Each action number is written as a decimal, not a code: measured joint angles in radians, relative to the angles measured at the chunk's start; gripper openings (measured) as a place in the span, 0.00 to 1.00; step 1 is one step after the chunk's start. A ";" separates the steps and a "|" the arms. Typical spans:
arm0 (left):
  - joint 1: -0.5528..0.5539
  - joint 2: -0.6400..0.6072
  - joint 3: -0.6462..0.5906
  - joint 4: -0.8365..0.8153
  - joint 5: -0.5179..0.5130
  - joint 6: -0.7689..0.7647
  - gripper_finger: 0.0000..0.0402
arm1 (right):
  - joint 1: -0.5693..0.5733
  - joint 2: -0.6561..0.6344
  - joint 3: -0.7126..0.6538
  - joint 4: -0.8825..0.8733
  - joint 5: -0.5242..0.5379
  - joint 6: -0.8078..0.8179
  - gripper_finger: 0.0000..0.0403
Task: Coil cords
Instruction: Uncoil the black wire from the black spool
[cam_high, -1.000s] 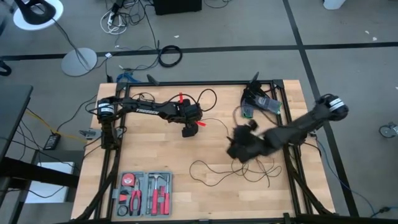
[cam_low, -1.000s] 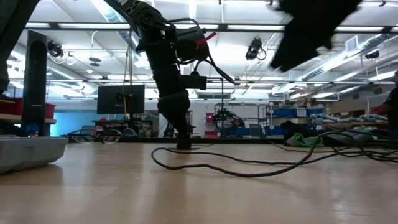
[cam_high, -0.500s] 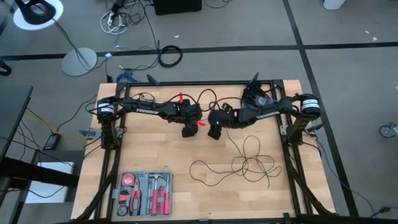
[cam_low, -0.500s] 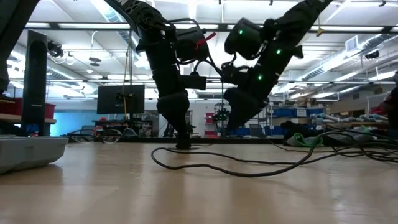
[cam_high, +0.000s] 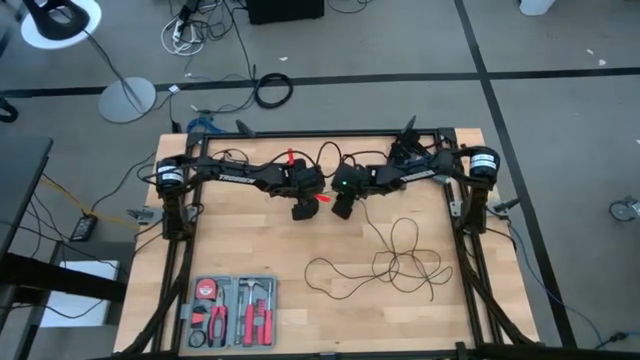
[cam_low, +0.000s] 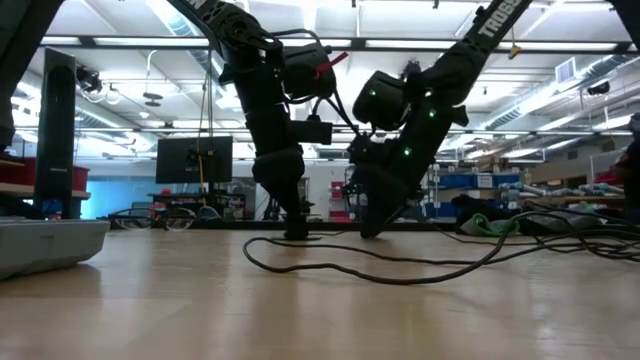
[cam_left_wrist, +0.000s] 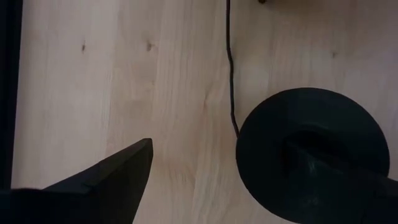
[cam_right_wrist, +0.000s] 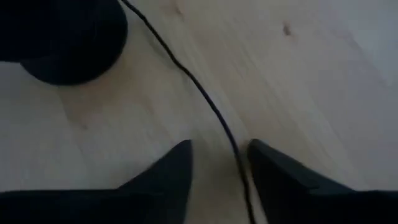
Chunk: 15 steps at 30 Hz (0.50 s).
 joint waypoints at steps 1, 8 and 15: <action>0.000 0.000 0.000 0.000 0.000 0.000 0.90 | 0.009 0.003 0.001 -0.006 -0.003 0.007 0.34; 0.000 0.000 0.000 -0.004 0.000 0.004 0.90 | 0.124 -0.085 -0.010 -0.112 0.013 0.090 0.03; 0.000 0.000 0.000 0.000 0.000 0.005 0.90 | 0.331 -0.279 -0.015 -0.357 -0.033 0.320 0.00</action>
